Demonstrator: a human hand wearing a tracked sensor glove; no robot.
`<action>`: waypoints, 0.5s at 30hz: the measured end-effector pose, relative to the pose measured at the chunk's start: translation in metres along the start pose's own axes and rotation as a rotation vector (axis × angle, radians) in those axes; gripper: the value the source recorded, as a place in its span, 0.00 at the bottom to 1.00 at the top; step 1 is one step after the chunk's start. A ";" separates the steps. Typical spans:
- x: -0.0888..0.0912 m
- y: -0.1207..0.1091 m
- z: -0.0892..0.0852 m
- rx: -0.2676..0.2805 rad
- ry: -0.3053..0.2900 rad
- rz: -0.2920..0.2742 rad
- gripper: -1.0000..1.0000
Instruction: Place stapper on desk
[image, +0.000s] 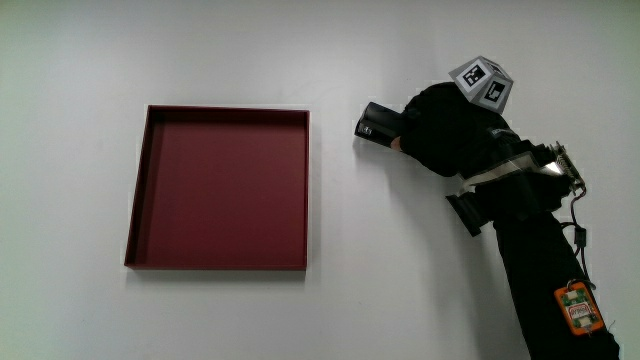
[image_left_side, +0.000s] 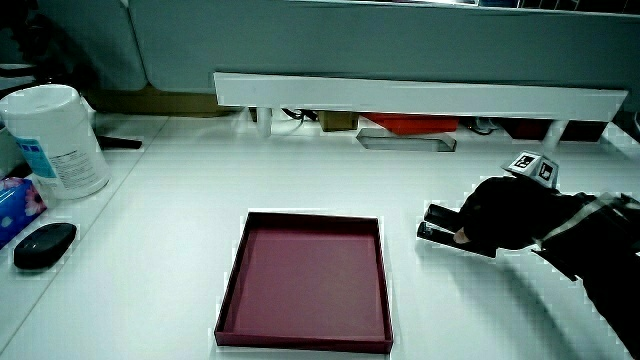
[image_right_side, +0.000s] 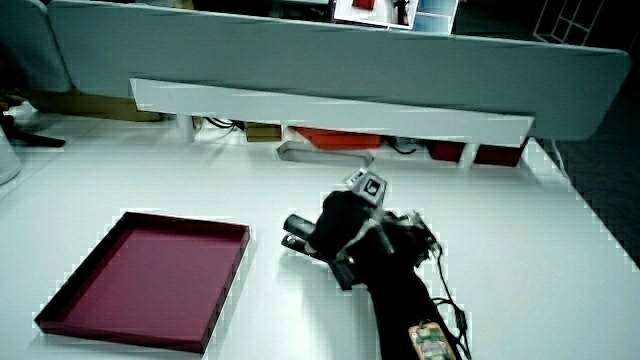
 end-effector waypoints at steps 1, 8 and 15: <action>0.003 0.001 -0.002 -0.006 0.003 0.001 0.50; 0.021 0.006 -0.013 -0.013 0.015 -0.042 0.50; 0.031 0.008 -0.017 -0.018 0.057 -0.045 0.50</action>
